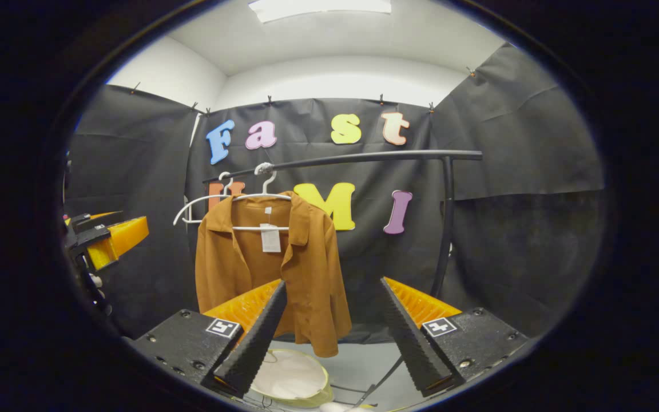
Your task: Grasp the clothes on the hanger with both hands and then place them into the laundry hamper below.
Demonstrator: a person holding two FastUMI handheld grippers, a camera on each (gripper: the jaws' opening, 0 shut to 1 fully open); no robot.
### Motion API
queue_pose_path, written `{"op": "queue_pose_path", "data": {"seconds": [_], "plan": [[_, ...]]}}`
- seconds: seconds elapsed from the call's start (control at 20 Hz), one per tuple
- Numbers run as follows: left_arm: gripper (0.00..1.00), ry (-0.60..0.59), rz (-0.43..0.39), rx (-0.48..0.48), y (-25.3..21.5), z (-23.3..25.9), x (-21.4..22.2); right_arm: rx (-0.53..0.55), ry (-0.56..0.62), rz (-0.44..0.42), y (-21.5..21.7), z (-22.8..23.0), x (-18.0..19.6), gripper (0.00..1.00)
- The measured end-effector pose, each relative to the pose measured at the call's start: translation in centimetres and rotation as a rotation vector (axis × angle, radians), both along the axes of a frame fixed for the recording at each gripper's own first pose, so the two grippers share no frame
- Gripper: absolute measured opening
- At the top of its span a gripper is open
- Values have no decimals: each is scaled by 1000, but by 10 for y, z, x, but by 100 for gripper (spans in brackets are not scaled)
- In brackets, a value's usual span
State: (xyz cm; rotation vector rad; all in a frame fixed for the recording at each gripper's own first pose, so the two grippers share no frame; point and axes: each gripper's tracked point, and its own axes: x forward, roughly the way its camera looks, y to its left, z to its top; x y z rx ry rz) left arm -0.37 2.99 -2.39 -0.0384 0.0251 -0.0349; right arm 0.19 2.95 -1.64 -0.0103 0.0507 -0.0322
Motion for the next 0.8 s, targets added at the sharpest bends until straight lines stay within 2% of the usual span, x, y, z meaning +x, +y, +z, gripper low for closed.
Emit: {"op": "queue_pose_path", "data": {"seconds": [0.4, 0.55, 0.8], "plan": [[98, -14, -99, -36, -34, -16, 37, -26, -11, 33, 23, 1, 55, 100], [99, -38, -98, -31, -48, -22, 66, -20, 7, 52, 24, -6, 92, 100], [99, -2, -86, -55, -67, -46, 124, -5, 43, 112, 31, -16, 172, 100]]}}
